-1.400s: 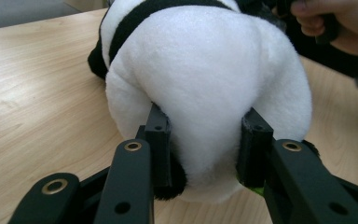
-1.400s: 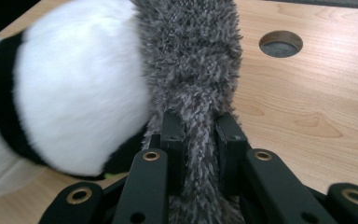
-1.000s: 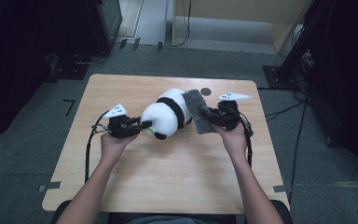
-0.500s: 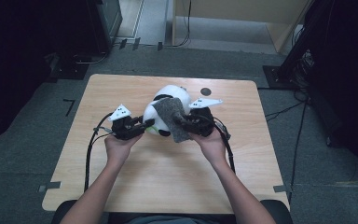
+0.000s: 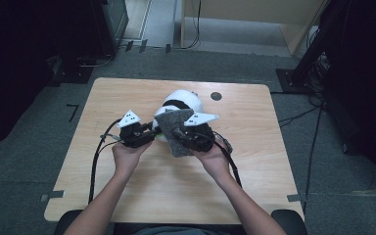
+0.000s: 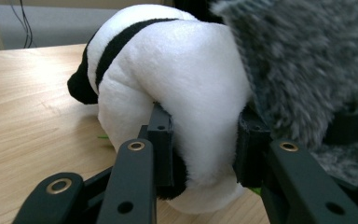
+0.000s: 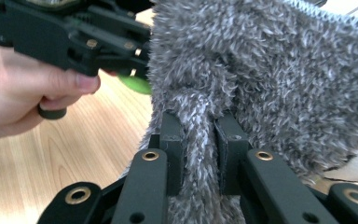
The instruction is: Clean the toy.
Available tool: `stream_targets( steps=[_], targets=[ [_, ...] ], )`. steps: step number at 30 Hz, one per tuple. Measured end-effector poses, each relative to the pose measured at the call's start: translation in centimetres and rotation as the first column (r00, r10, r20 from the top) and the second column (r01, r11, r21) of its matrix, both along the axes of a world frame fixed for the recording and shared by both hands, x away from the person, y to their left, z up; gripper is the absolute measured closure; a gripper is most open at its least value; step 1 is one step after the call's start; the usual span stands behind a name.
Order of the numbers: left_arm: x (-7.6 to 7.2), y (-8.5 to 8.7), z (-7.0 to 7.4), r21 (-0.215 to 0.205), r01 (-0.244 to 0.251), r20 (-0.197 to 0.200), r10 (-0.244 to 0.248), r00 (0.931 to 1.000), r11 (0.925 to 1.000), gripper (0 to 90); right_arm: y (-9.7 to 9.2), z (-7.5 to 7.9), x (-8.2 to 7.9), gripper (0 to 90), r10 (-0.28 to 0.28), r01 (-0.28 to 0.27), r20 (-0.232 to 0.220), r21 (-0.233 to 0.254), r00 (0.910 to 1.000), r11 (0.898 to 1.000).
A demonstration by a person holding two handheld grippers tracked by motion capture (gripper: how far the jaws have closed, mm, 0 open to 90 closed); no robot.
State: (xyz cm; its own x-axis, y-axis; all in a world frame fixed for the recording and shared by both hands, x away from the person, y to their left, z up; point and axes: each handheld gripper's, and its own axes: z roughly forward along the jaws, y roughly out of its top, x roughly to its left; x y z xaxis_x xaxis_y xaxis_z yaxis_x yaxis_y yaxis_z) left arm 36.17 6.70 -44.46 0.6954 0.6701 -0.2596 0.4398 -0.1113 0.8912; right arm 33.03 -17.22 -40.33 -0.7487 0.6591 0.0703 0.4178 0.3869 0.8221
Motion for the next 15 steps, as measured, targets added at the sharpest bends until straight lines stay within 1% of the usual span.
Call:
stream_targets(
  steps=[2,4,6,7,9,10,12,14,15],
  targets=[
    [0.0,0.0,0.0,-0.003,-0.002,0.000,0.002,1.0000,1.0000,65.7,0.4,-0.3,-0.1,77.6,0.020,-0.020,-0.013,-0.011,0.9997,1.000],
    [0.0,-0.1,0.1,-0.008,-0.001,-0.002,0.001,1.0000,1.0000,65.7,1.0,-0.9,-0.3,77.7,0.044,-0.045,-0.019,-0.046,0.9989,0.998],
    [0.1,0.1,0.0,-0.018,0.007,-0.019,-0.007,0.9998,0.9998,65.8,1.6,-1.4,-0.6,77.7,0.054,-0.055,-0.017,-0.074,0.9984,0.996],
    [0.2,0.2,0.0,-0.025,0.004,-0.027,-0.004,0.9996,0.9997,65.9,1.7,-1.7,-0.6,77.8,0.058,-0.060,-0.018,-0.075,0.9981,0.995],
    [0.3,0.2,0.0,-0.031,0.003,-0.030,-0.004,0.9996,0.9995,65.8,1.8,-2.2,-0.5,78.0,0.073,-0.075,-0.040,-0.062,0.9965,0.995],
    [0.3,0.2,0.0,-0.030,0.003,-0.028,-0.004,0.9996,0.9995,65.9,1.9,-2.5,-0.4,78.0,0.077,-0.080,-0.052,-0.063,0.9957,0.995],
    [0.3,0.2,-0.1,-0.032,0.004,-0.029,-0.005,0.9996,0.9995,65.8,2.1,-3.1,-0.4,78.1,0.083,-0.087,-0.061,-0.081,0.9947,0.993],
    [0.3,0.2,0.0,-0.037,0.003,-0.030,-0.005,0.9996,0.9993,65.8,2.3,-3.8,-0.3,78.1,0.089,-0.097,-0.082,-0.104,0.9927,0.990],
    [0.3,0.3,0.0,-0.032,0.006,-0.025,-0.006,0.9997,0.9995,65.8,2.3,-4.0,-0.2,78.1,0.093,-0.101,-0.079,-0.109,0.9925,0.989]
  ],
)
